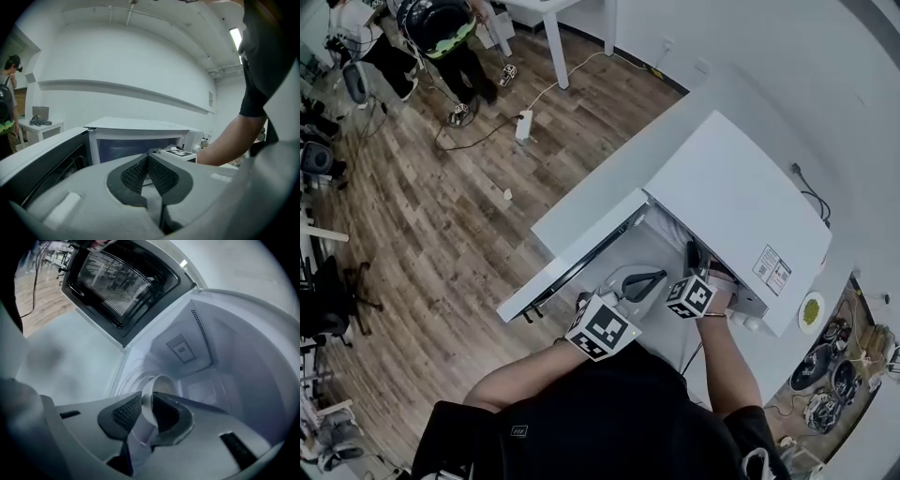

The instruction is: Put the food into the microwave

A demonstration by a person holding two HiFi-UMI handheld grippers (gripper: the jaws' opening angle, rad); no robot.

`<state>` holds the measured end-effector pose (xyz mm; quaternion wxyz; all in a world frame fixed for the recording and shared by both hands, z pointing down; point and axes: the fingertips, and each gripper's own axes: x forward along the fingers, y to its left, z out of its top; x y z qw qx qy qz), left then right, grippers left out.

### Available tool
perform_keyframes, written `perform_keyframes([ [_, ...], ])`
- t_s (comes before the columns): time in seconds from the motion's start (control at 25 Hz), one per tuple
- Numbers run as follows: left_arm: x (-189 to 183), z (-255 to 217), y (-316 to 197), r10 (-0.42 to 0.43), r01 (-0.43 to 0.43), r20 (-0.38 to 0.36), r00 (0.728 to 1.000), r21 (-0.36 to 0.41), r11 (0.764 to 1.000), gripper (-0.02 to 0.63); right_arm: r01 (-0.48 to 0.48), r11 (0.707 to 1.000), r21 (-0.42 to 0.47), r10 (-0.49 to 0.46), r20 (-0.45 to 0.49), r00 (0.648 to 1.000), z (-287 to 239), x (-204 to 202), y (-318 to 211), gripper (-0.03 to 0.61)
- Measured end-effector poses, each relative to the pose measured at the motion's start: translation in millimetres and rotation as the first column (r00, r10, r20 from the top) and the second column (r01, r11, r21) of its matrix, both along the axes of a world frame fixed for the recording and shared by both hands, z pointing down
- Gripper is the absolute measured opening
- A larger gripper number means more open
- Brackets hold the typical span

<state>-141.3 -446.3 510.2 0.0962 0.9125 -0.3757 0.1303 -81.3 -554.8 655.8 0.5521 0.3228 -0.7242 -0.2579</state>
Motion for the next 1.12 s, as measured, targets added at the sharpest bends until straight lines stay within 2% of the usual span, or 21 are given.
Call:
perform_keyframes([
  [0.16, -14.2, 1.7, 10.3, -0.040, 0.040, -0.001, 0.999, -0.014, 0.999, 0.008, -0.009, 1.000, -0.004, 0.009, 0.035, 0.999, -3.0, -1.7, -3.7, 0.095],
  [0.32, -32.2, -6.9, 27.9, -0.089, 0.089, -0.011, 0.996, -0.010, 0.996, 0.008, -0.005, 1.000, 0.013, 0.003, 0.124, 0.992, -24.9, -9.0, 14.4, 0.138],
  [0.52, -60.2, -20.7, 61.4, -0.154, 0.154, -0.024, 0.988, 0.015, 0.988, 0.008, -0.001, 1.000, -0.024, 0.007, 0.268, 0.964, -51.2, -26.3, 72.7, 0.133],
  [0.76, -83.2, -31.2, 118.4, -0.176, 0.178, -0.069, 0.982, 0.031, 0.983, 0.008, 0.075, 0.995, -0.062, -0.048, 0.359, 0.932, -82.0, -50.1, 161.2, 0.094],
  [0.84, -83.0, -25.6, 137.0, -0.165, 0.167, -0.090, 0.982, 0.014, 0.986, 0.008, 0.064, 0.995, -0.081, -0.025, 0.413, 0.910, -95.2, -52.3, 190.5, 0.086],
  [0.88, -83.2, -21.1, 145.0, -0.160, 0.161, -0.099, 0.982, -0.001, 0.987, 0.008, 0.053, 0.993, -0.106, 0.002, 0.459, 0.888, -101.5, -54.1, 205.6, 0.083],
  [1.0, -80.7, -15.1, 160.5, -0.140, 0.136, -0.123, 0.983, -0.036, 0.990, 0.008, 0.046, 0.974, -0.223, 0.102, 0.607, 0.788, -116.5, -58.9, 247.9, 0.078],
  [1.04, -76.0, -16.9, 165.7, -0.125, 0.121, -0.135, 0.983, -0.038, 0.992, 0.008, 0.051, 0.967, -0.248, 0.119, 0.624, 0.773, -119.4, -56.3, 260.6, 0.075],
  [1.12, -65.6, -19.9, 176.0, -0.094, 0.090, -0.149, 0.984, -0.035, 0.995, 0.008, 0.055, 0.968, -0.247, 0.106, 0.591, 0.799, -122.4, -45.9, 281.3, 0.069],
])
